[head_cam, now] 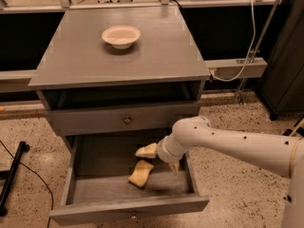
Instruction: Pick sponge from middle drawer and place on counter
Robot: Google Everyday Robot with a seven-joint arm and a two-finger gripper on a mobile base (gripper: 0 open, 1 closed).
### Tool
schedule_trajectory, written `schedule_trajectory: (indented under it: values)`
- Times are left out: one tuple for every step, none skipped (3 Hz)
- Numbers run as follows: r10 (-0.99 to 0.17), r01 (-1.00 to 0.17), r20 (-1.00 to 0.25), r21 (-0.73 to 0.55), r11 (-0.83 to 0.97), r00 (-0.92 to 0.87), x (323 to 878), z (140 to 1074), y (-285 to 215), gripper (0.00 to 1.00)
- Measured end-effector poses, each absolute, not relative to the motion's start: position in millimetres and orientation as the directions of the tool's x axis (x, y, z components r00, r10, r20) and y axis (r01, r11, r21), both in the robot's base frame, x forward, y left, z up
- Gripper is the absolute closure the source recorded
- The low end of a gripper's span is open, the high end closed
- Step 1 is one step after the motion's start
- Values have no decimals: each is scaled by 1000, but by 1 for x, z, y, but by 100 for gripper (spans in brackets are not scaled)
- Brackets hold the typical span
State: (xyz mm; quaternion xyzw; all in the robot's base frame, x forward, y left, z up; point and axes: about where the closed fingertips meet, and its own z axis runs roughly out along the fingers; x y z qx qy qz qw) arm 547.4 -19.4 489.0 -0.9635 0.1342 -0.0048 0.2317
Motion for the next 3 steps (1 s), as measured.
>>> schedule_trajectory:
  values:
    - [-230,-227,-52,-476,-850,972,554,468,-13,0]
    - [-222,-227,-72,-506,-832,972,563,442,-5,0]
    - [-218,-240,-103,-513,-824,971,567,417,5,6]
